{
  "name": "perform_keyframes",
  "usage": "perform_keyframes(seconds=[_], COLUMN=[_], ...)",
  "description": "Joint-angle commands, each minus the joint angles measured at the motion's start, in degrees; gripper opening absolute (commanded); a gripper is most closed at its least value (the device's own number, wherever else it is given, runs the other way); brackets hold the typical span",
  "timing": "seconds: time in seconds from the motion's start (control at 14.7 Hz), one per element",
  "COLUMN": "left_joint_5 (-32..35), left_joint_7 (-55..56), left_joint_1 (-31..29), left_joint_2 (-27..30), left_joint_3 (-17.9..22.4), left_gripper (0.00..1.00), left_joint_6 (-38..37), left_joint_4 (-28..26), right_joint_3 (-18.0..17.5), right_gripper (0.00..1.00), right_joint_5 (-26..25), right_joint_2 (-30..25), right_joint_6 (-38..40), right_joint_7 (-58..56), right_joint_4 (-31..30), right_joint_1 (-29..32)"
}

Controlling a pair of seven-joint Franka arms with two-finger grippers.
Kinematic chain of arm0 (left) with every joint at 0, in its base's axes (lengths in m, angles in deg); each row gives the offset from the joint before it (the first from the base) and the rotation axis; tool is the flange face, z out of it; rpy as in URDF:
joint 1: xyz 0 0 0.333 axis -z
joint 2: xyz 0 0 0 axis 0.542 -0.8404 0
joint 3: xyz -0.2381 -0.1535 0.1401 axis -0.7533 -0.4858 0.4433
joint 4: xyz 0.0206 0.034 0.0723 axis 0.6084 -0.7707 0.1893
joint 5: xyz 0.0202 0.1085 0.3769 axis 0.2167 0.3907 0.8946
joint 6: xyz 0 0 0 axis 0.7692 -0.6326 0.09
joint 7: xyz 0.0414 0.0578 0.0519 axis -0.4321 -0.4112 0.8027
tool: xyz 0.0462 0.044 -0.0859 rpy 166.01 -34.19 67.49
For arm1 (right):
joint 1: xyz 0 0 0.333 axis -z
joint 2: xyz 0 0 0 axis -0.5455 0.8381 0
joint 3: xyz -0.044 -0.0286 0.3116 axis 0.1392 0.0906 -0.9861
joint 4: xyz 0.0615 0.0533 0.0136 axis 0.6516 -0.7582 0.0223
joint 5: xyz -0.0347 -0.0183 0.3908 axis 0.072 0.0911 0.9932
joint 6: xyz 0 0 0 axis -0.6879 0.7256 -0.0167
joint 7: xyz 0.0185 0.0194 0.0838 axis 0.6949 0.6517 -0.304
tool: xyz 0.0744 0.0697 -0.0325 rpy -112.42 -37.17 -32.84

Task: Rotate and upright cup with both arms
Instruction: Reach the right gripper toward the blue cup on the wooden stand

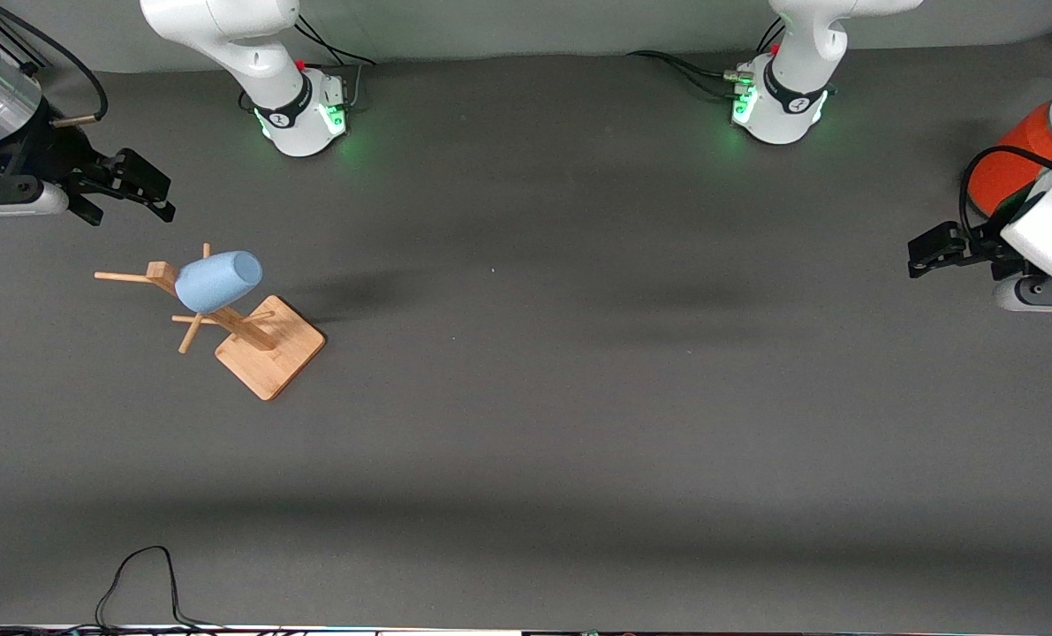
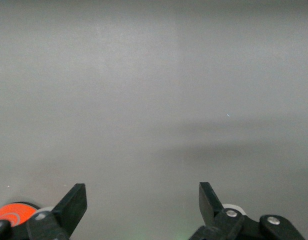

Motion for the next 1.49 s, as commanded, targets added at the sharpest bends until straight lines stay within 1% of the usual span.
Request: perform_keyframes(seconds=[0.0, 0.14, 0.34, 0.41, 0.54, 0.68, 0.88, 0.95, 1.09, 1.15, 1.22, 1.29, 1.43], left_joint_5=[-0.1, -0.1, -0.1, -0.1, -0.1, -0.1, -0.1, -0.1, -0.1, -0.1, -0.1, -0.1, -0.1], left_joint_7=[-0.7, -0.7, -0.7, -0.6, -0.6, -0.7, -0.7, -0.6, -0.6, -0.6, -0.6, -0.6, -0.6], left_joint_1=[-0.1, -0.1, -0.1, -0.1, -0.1, -0.1, -0.1, -0.1, 0.0, 0.0, -0.1, -0.1, -0.1], left_joint_2=[-0.2, -0.2, -0.2, -0.2, -0.2, -0.2, -0.3, -0.2, -0.2, -0.2, -0.3, -0.2, -0.2], left_joint_3=[0.0, 0.0, 0.0, 0.0, 0.0, -0.1, 0.0, 0.0, -0.1, -0.1, 0.0, 0.0, -0.1], left_gripper=[1.0, 1.0, 1.0, 1.0, 1.0, 1.0, 1.0, 1.0, 1.0, 1.0, 1.0, 1.0, 1.0], left_joint_6=[-0.4, -0.4, -0.3, -0.3, -0.3, -0.2, -0.1, -0.1, -0.1, -0.1, -0.1, -0.1, -0.1], left_joint_4=[1.0, 1.0, 1.0, 1.0, 1.0, 1.0, 1.0, 1.0, 1.0, 1.0, 1.0, 1.0, 1.0], right_joint_3=[-0.2, -0.1, -0.1, 0.1, 2.7, 2.8, 2.8, 2.8, 2.9, 3.6, 5.1, 6.1, 6.5], right_gripper=[1.0, 1.0, 1.0, 1.0, 1.0, 1.0, 1.0, 1.0, 1.0, 1.0, 1.0, 1.0, 1.0], right_joint_5=[1.3, 1.5, 1.7, 3.2, 9.1, 10.1, 10.5, 11.5, 12.2, 12.4, 13.5, 15.9, 16.3], right_joint_2=[3.6, 4.4, 8.8, 10.2, 11.0, 11.1, 10.6, 10.3, 9.3, 8.9, 8.8, 8.9, 8.7], right_joint_6=[4.7, 4.3, 4.1, 4.2, 4.1, 5.1, 4.7, 4.4, 2.1, 0.4, -1.1, -1.9, -2.7], right_joint_7=[-1.6, -1.6, -0.9, 0.1, 14.0, 29.8, 50.6, 56.0, 58.9, 59.1, 59.6, 59.8, 59.9], right_joint_4=[5.2, 5.6, 9.1, 10.0, 10.0, 9.2, 5.4, 4.2, 0.8, -0.8, -1.9, -2.6, -3.7], right_joint_1=[0.7, 0.9, 1.0, 1.2, 1.2, 0.8, 0.5, 0.4, 0.5, 0.7, 0.6, 0.6, 0.6])
